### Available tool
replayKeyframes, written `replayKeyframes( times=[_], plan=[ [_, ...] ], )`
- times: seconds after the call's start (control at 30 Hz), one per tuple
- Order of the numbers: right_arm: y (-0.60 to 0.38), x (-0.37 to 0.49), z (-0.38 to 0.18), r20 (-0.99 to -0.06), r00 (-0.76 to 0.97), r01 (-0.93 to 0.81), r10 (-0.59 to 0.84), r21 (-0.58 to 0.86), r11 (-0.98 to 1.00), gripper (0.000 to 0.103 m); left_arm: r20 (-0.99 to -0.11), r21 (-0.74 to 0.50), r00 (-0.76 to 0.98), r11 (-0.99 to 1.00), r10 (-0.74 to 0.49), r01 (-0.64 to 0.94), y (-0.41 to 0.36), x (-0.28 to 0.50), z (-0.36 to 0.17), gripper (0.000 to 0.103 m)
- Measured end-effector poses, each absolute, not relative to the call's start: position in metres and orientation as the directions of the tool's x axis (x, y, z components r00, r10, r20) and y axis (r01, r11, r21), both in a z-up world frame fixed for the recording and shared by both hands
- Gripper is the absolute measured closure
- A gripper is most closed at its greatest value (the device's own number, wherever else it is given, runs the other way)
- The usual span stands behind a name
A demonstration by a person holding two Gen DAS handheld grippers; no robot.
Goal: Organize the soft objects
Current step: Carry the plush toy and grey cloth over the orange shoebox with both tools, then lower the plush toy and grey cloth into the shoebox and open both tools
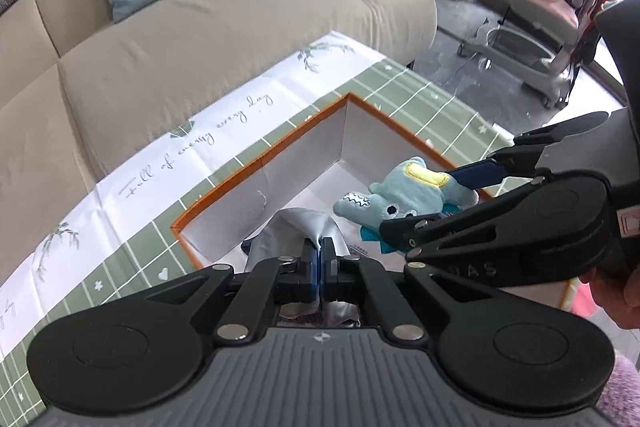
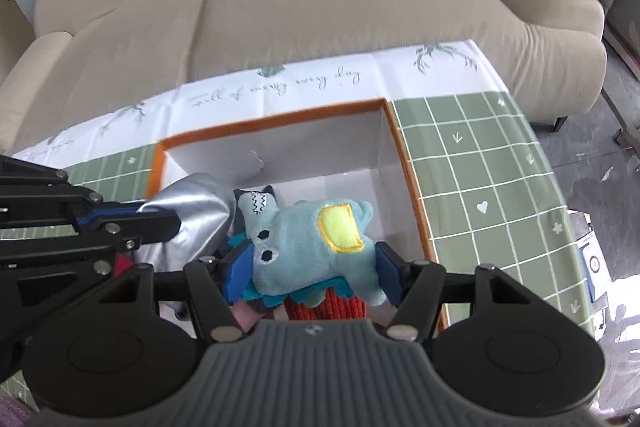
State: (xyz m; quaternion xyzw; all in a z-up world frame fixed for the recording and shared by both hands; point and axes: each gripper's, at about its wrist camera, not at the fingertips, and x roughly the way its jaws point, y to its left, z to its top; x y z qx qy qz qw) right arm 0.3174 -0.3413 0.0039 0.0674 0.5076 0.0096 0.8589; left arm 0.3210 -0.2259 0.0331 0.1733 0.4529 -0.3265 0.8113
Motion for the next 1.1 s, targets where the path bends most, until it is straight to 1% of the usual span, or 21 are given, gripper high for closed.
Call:
replayKeyframes(
  times=[0.23,0.3,0.5,0.57,0.73,0.8,0.87,1.1],
  plan=[
    [-0.342,0.342,-0.03,-0.887,0.457,0.06,0.066,0.105,0.993,0.039,-0.863,0.006,0.38,0.745,-0.333,0.667,-0.229,0.342,-0.002,0.102],
    [-0.34,0.346,-0.037,-0.886,0.46,0.063,0.058,0.097,0.993,0.038,-0.865,0.015,0.385,0.749,-0.323,0.663,-0.228,0.345,-0.008,0.101],
    [-0.329,0.346,-0.052,-0.878,0.478,0.068,0.026,0.067,0.995,0.034,-0.865,-0.009,0.383,0.771,-0.326,0.637,-0.222,0.351,-0.017,0.1],
    [-0.325,0.345,-0.053,-0.874,0.486,0.059,0.006,0.04,0.997,0.033,-0.866,0.001,0.387,0.771,-0.318,0.637,-0.222,0.35,-0.018,0.098],
    [-0.325,0.342,-0.055,-0.877,0.48,0.075,-0.023,0.014,0.997,0.03,-0.866,0.017,0.4,0.781,-0.3,0.624,-0.219,0.347,-0.016,0.078],
    [-0.326,0.339,-0.054,-0.876,0.482,0.083,-0.031,0.01,0.997,0.029,-0.862,0.016,0.408,0.788,-0.301,0.616,-0.217,0.346,-0.014,0.075],
    [-0.327,0.337,-0.05,-0.873,0.487,0.09,-0.037,0.007,0.996,0.027,-0.858,0.011,0.411,0.79,-0.307,0.613,-0.215,0.345,-0.01,0.075],
    [-0.32,0.318,-0.032,-0.846,0.531,0.116,-0.055,0.009,0.993,0.027,-0.837,-0.005,0.44,0.808,-0.326,0.589,-0.203,0.33,0.006,0.074]
  ],
)
